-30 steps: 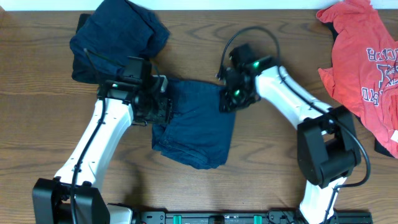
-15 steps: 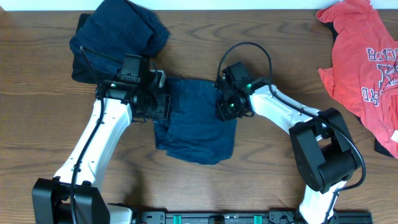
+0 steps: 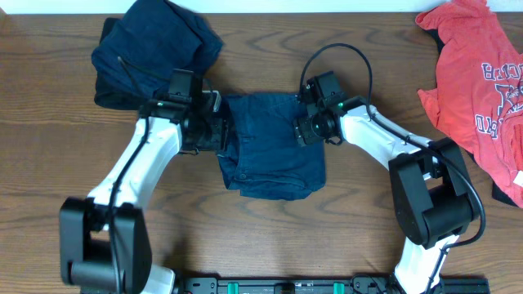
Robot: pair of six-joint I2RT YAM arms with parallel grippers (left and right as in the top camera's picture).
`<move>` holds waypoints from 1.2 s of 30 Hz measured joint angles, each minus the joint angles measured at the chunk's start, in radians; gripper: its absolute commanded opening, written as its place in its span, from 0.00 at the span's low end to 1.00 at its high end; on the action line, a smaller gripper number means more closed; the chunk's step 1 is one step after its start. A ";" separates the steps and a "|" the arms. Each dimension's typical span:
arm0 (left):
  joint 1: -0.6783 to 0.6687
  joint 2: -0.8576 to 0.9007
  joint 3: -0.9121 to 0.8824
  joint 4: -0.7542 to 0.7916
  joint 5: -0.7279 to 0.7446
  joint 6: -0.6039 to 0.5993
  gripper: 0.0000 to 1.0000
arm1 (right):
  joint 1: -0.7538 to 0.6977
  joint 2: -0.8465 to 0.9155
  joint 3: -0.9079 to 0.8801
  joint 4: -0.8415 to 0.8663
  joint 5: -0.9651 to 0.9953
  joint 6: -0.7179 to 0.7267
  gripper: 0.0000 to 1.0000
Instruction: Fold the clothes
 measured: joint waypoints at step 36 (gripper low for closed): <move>-0.121 0.248 0.008 0.381 0.208 -0.358 0.06 | -0.069 -0.086 0.275 -0.290 -0.001 -0.039 0.99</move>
